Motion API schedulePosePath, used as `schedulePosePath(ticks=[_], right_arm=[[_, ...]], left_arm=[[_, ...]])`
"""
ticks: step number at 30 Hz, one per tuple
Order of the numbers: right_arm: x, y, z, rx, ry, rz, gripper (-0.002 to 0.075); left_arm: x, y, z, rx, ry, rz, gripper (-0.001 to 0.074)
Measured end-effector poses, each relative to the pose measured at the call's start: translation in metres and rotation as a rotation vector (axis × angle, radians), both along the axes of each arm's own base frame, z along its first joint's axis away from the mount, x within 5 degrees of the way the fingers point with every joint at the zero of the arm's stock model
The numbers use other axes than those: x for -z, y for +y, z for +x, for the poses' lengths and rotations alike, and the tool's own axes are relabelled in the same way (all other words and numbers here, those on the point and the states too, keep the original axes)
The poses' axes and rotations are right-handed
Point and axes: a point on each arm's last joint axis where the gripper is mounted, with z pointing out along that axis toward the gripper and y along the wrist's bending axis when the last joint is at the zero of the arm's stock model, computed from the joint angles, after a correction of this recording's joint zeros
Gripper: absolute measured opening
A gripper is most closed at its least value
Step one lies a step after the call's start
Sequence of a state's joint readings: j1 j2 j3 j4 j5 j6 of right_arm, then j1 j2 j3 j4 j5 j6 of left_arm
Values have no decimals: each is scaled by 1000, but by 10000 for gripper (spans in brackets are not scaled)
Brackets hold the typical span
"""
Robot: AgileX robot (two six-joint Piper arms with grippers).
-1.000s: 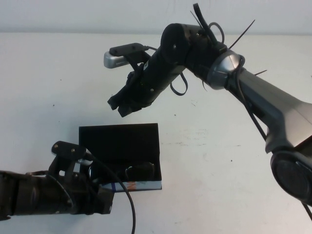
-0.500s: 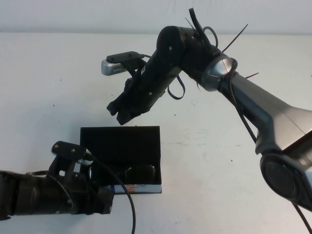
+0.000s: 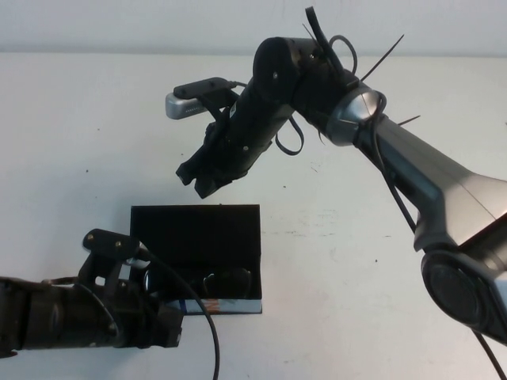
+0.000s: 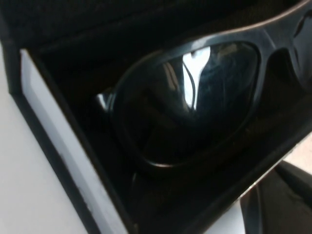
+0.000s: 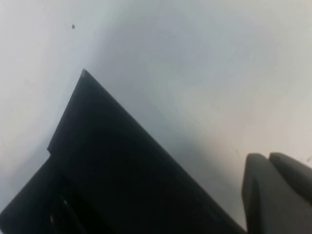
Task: Return glasses to glasses case
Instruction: Close the glasses case
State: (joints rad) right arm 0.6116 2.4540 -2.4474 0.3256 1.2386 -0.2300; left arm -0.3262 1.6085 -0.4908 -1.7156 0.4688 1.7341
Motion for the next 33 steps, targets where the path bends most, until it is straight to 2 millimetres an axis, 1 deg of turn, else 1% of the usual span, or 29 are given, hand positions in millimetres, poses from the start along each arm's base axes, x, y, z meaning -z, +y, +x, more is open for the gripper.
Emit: schedulePosePath(ticks=[5,10,17,25,29,33], right_arm=[[13,4,1,0,41,10,-11],[15,5,1,0,53,23,-11],[2,5,-3,-3,51,54,-11],[3,8,-13,-1,51,40,-12],[0,10,-17,-5,39,40,-12],[-11,14,-25,-20,21,46,-12]], left_arm=[[0,0,0,-2,-1,4,1],[0,1,0,-5,-1,9,0],[1,1,1,-9,-2,14,0],[1,1,0,-2,-5,18,0],[1,1,0,1,-6,20,0],[1,1,0,3,-6,21,0]])
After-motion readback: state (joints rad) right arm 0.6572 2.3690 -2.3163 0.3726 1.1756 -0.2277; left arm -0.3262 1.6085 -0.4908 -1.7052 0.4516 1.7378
